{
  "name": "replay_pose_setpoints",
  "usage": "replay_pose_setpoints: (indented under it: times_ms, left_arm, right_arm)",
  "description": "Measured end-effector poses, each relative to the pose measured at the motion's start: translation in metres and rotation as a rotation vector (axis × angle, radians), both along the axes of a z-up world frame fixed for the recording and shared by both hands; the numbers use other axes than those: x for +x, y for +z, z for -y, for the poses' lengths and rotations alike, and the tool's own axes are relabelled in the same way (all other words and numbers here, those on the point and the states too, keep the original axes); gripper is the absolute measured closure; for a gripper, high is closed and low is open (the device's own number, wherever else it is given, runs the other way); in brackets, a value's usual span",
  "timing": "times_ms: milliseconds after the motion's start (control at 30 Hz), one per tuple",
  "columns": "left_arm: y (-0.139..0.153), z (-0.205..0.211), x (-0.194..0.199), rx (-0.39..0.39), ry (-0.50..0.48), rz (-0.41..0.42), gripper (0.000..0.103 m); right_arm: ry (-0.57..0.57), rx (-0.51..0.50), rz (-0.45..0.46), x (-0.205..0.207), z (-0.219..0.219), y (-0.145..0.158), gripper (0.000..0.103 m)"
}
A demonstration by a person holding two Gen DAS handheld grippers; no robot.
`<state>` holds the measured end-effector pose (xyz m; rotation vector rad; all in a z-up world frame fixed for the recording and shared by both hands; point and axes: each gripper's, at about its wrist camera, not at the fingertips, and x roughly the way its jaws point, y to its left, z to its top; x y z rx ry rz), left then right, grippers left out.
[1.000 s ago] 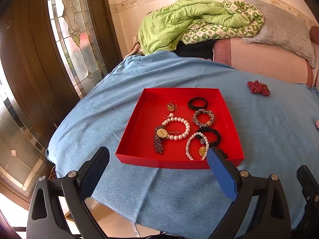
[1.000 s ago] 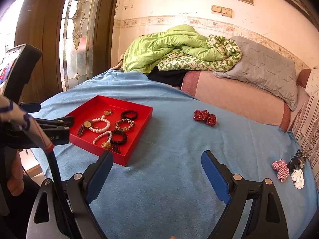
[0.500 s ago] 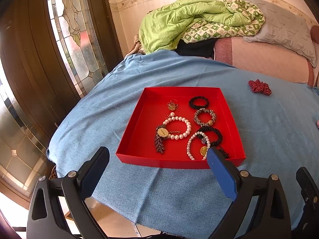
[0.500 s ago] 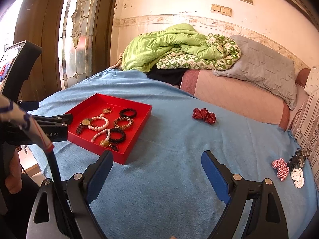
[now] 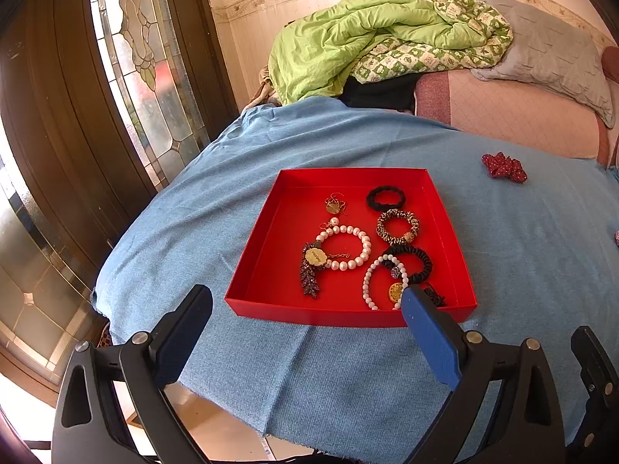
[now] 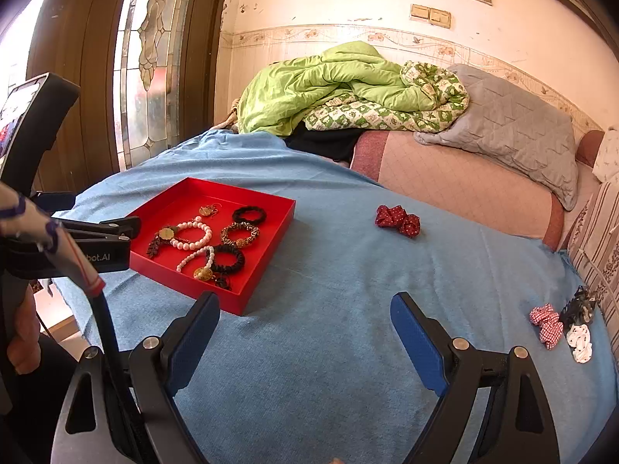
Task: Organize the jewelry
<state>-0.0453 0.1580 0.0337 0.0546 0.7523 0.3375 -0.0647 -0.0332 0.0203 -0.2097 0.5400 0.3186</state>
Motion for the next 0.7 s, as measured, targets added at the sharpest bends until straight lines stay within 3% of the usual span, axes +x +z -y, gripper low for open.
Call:
replay_pose_setpoints:
  times_ms: [700]
  left_arm:
    - [-0.0008,-0.0008,0.0005,-0.001,-0.004,-0.002,0.005]
  right_arm:
    - [0.0,0.002,-0.014,0.0015,0.0003,-0.0033,0.011]
